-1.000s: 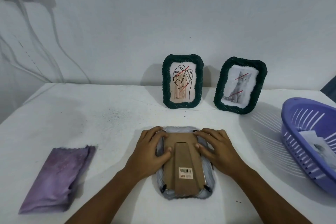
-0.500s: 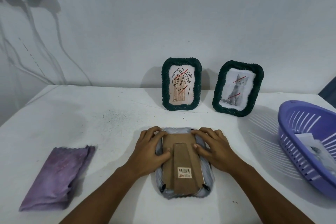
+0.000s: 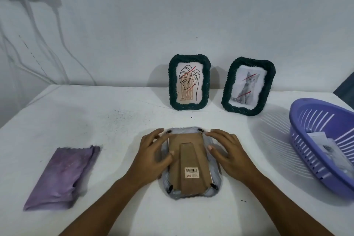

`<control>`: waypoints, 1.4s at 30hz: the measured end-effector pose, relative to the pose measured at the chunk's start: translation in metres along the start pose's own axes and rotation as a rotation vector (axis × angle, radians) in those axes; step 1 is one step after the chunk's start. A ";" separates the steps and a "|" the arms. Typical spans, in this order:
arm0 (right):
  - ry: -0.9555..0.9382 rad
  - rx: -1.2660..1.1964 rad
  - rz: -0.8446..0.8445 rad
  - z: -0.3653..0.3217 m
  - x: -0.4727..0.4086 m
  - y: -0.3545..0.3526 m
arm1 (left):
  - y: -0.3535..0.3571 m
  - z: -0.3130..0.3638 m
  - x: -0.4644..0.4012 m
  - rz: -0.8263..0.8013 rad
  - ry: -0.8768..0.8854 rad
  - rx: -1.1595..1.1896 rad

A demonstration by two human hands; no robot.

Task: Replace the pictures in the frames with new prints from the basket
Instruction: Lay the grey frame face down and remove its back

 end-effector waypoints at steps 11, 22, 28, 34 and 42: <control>-0.331 0.054 -0.060 -0.014 0.071 -0.005 | -0.012 0.017 0.055 -0.094 0.325 -0.007; -0.353 -0.002 -0.029 -0.011 0.072 -0.005 | -0.013 0.016 0.053 -0.094 0.344 0.026; -0.349 -0.017 -0.055 -0.009 0.072 -0.004 | -0.011 0.018 0.054 -0.155 0.290 0.047; -0.373 0.008 -0.074 -0.012 0.074 -0.004 | -0.012 0.019 0.054 -0.199 0.262 0.055; -0.392 0.038 -0.062 -0.013 0.074 -0.004 | -0.012 0.017 0.056 -0.186 0.267 0.041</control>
Point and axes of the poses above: each hand's wrist, its own x-axis away from the middle knuckle, its own y-axis out of the palm, z = x × y, the point moved 1 cm from there along -x, towards the middle knuckle, and after that the axes turned 9 degrees about y, right-handed, at the moved point
